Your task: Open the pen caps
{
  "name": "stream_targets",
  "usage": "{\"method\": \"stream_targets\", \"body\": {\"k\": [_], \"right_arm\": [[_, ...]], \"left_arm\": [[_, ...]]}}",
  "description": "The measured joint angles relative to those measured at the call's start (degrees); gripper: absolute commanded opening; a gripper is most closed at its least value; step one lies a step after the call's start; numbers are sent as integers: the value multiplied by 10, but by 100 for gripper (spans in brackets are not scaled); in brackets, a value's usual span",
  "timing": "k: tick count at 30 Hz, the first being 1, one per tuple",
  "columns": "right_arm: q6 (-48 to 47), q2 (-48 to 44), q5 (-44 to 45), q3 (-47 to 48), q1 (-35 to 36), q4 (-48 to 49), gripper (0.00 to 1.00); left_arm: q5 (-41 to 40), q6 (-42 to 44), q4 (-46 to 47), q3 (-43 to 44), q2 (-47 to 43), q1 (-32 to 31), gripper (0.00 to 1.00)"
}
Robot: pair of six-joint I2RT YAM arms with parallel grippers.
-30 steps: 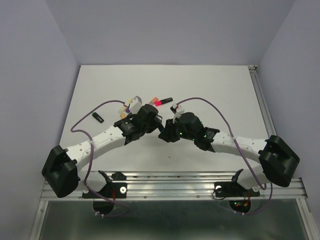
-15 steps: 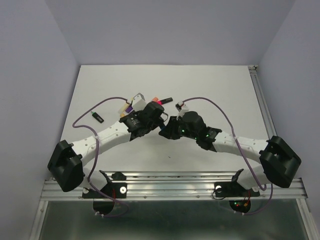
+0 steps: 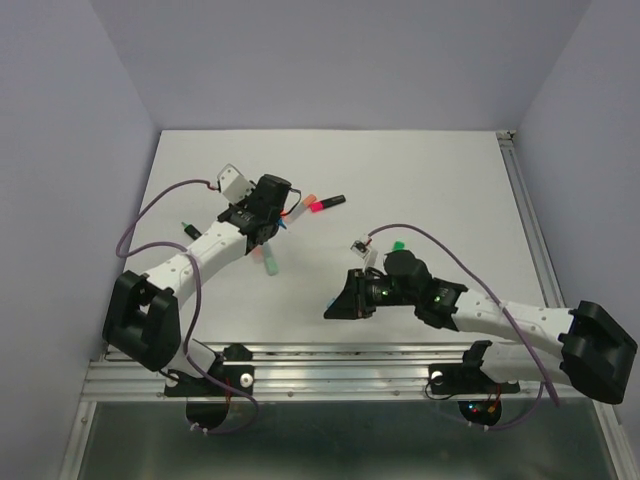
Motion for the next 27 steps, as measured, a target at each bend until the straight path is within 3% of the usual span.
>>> {"method": "stream_targets", "body": {"k": [5,15,23,27], "right_arm": [[-50,4,81,52,-10,-120,1],[-140,84,321,122,-165,-303,1],[-172,142,378,126,-251,-339,4],[-189,148,399,126,-284,-339,8]], "left_arm": [[7,54,5,-4,-19,6,0],[35,191,5,-69,-92,89,0],[43,218,4,-105,-43,166,0],[41,244,27,-92,23,213,0]]}}
